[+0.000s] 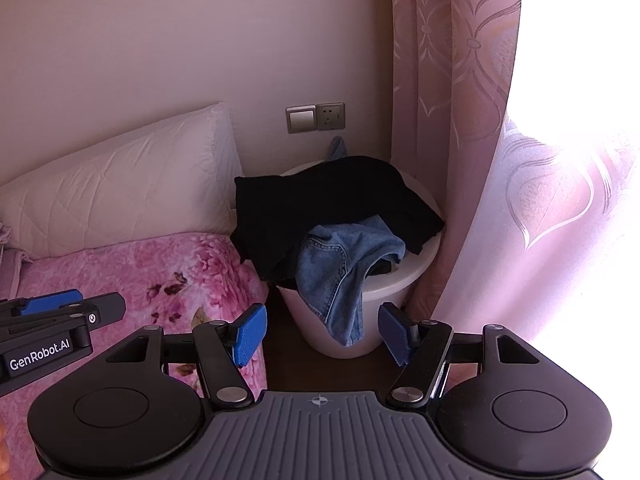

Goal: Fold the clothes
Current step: 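Move both grippers open toward the black garment in the white basket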

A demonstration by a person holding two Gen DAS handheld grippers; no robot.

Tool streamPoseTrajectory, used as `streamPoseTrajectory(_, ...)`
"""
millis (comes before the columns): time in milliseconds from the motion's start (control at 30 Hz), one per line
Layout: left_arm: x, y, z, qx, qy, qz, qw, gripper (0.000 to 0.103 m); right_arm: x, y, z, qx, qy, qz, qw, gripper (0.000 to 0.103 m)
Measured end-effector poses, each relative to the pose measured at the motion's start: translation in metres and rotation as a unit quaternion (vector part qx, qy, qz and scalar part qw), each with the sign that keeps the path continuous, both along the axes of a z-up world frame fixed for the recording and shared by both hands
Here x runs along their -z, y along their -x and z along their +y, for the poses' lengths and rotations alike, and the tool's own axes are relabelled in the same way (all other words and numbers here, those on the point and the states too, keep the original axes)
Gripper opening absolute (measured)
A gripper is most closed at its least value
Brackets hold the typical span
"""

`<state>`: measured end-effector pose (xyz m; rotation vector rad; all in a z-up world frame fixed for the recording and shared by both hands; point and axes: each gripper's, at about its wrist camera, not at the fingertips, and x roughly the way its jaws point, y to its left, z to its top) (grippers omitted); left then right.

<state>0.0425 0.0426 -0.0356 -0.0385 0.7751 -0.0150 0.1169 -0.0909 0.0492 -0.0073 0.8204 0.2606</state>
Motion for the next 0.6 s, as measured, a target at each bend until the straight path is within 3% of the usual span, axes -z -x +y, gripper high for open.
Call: streamPoseTrajectory(600,-0.006,-0.046,0.019,0.003,0.001,0.027,0.9996,0.039,0.005,-0.036,-0.011,0.028,-0.007,0.024,0.999,0.066)
